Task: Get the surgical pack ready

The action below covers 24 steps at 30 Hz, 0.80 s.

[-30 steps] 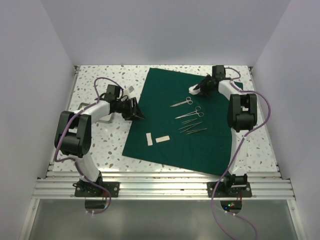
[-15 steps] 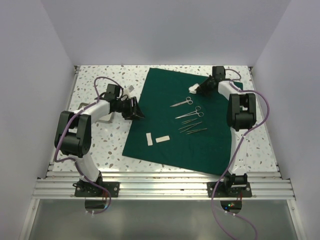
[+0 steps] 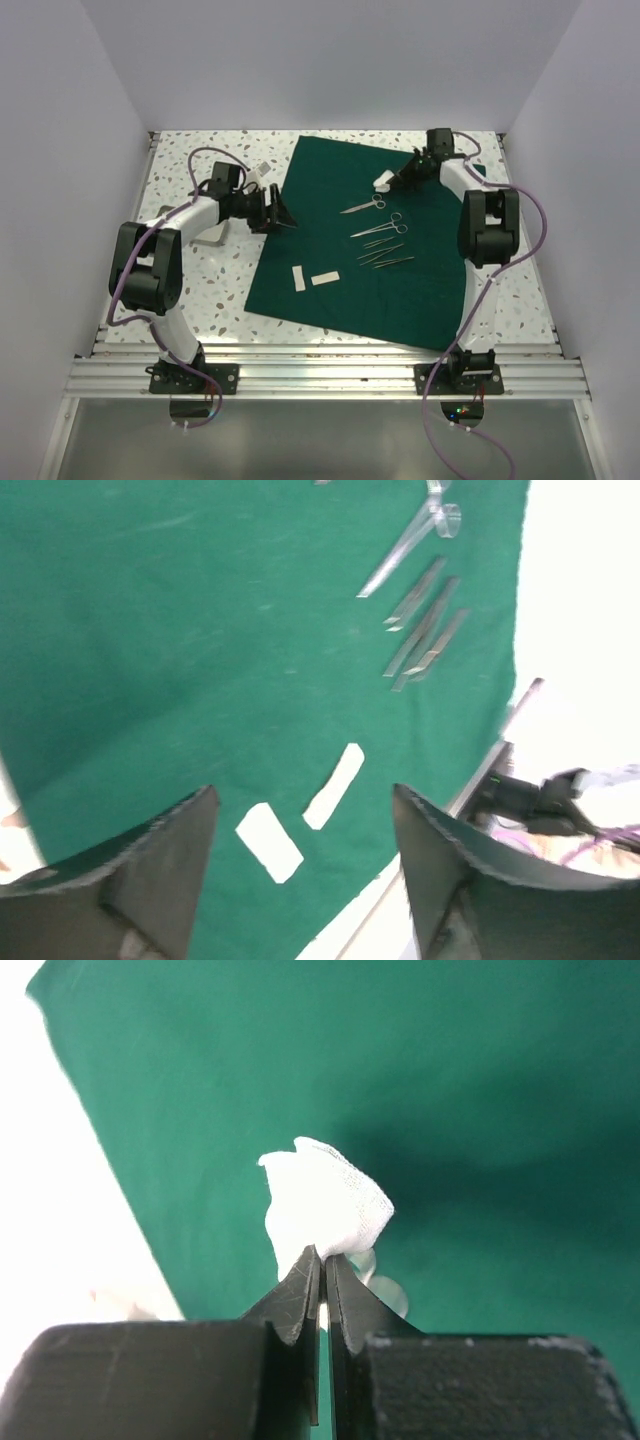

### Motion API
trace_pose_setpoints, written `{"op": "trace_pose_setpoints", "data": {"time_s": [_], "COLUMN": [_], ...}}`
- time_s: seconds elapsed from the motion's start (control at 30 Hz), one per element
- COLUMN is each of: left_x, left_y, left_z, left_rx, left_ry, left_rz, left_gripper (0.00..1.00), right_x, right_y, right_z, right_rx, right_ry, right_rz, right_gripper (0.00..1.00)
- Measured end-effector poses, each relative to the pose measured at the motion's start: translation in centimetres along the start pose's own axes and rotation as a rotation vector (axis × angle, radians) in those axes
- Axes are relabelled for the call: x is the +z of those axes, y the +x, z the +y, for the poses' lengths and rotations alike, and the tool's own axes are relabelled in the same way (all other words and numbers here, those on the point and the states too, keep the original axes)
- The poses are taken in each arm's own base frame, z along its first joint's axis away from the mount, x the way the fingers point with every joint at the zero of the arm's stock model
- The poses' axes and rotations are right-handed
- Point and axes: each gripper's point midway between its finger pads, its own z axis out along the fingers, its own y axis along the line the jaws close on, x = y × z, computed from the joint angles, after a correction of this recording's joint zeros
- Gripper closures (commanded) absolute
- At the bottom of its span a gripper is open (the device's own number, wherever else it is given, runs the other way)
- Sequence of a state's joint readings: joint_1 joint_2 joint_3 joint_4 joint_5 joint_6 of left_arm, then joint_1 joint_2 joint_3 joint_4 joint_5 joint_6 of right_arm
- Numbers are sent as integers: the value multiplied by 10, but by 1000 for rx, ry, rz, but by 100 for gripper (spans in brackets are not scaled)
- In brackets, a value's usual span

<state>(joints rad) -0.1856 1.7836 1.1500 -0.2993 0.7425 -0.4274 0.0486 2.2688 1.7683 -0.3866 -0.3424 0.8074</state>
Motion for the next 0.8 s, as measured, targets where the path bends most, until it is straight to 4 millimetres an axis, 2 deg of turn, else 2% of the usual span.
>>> {"op": "trace_pose_setpoints", "data": {"time_s": [0.1,0.17,0.3,0.4,0.47,0.53,0.63,0.8], "left_x": [-1,-2,-6,-10,-13,-17,-26,-42], "left_y": [-3,-7,-14,-14,-14,-14,-14,-10], "left_z": [-15,-26,-51,-67,-74,-83,-95,-118], "left_rx": [-15,-19,-34,-62,-79,-98,-98,-50], "left_ry": [74,130,269,373,430,482,542,607], "left_rz": [1,-6,-41,-60,-70,-81,-99,-111], "left_gripper": [21,19,16,14,13,12,11,9], "right_x": [-27,-49,-99,-131,-148,-158,-163,-161], "right_y": [20,37,100,155,187,210,230,244], "right_z": [25,53,108,134,139,136,125,115], "right_rx": [-88,-177,-369,-486,-531,-551,-543,-526], "right_ry": [-79,-158,-345,-462,-511,-533,-533,-520], "right_rz": [63,103,221,322,391,445,500,547], "right_gripper": [100,100,100,100,100,100,100,100]}}
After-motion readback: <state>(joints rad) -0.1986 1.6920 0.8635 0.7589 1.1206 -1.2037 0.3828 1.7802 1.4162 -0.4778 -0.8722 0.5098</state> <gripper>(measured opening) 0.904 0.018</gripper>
